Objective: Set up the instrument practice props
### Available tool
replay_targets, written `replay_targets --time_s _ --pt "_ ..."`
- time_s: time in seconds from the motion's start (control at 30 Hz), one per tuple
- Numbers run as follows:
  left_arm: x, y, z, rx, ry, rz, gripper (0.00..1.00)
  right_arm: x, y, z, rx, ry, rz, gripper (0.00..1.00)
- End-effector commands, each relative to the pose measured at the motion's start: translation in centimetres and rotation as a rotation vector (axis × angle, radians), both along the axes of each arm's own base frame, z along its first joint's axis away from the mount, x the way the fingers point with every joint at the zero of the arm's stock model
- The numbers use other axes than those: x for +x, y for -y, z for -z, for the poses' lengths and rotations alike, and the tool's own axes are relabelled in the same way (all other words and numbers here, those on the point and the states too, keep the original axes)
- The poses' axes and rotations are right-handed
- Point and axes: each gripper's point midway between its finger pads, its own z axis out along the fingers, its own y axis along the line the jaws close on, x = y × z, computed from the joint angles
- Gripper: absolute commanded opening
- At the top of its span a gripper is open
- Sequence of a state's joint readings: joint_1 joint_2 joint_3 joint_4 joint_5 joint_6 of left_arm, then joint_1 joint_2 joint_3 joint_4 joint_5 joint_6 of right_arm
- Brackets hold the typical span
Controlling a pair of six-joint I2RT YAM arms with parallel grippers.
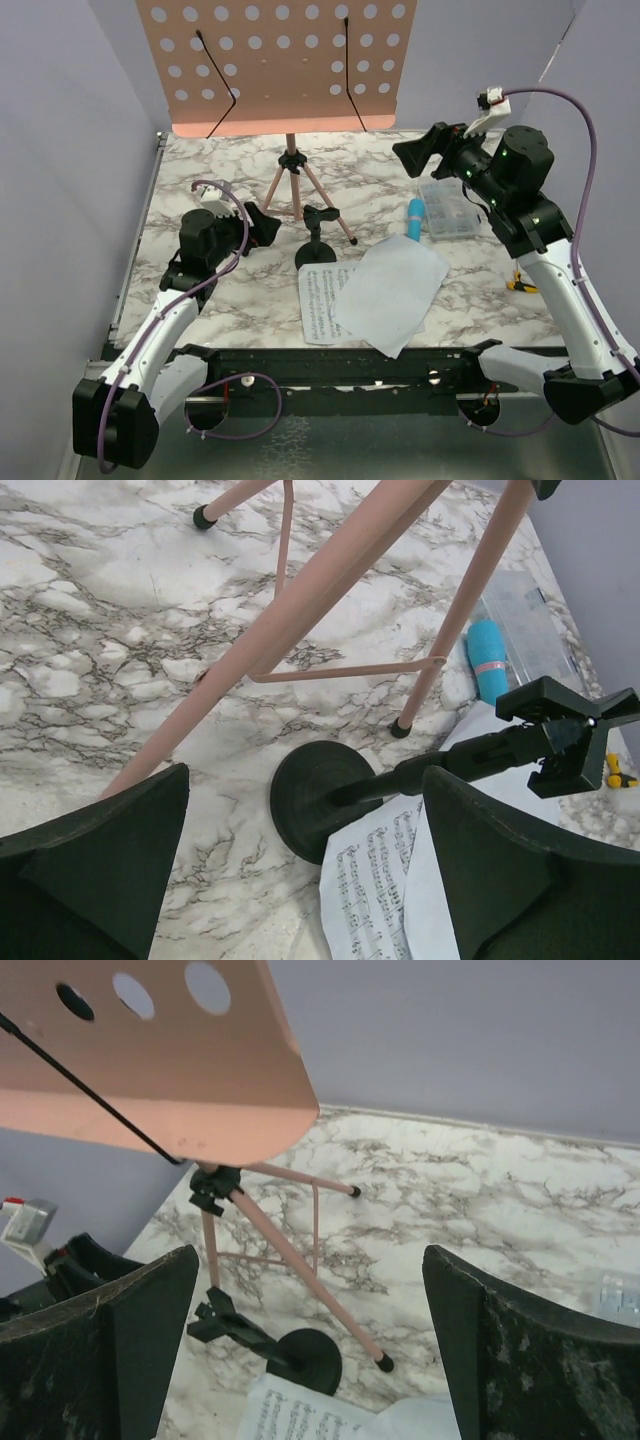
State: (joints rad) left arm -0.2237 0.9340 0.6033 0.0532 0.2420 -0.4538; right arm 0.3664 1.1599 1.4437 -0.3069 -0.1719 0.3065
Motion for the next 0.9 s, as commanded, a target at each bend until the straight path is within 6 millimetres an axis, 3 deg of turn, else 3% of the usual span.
replay_targets --time_s 0.0,0.13,0.3,0.57,0.7,0.87 --pt "-1.2 0.1 0.2 -0.079 -0.022 -0.015 0.99 -1.8 -0.3 2.8 0.017 -0.052 -0.05 0.98" --pt "-2.6 0.3 1.4 -0.13 -0.058 -0.014 0.99 -3.2 -0.2 7.4 0.008 -0.141 -0.067 0.99" --pt "-4.6 0.5 4.2 -0.209 -0.148 -0.023 0.96 -4.5 0.0 14.6 -0.013 -0.286 -0.072 0.99" --pt "-7.0 2.0 7.2 -0.284 -0.28 0.039 0.91 -6.7 -1.2 24.8 -0.025 -0.505 -0.158 0.99" --pt "-7.7 3.0 8.3 -0.284 -0.335 0.07 0.9 -7.6 -1.5 27.6 -0.019 -0.576 -0.186 0.98" --pt "-8.7 4.8 10.4 -0.238 -0.407 0.123 0.88 -8.3 -2.5 28.8 0.035 -0.614 -0.233 0.98"
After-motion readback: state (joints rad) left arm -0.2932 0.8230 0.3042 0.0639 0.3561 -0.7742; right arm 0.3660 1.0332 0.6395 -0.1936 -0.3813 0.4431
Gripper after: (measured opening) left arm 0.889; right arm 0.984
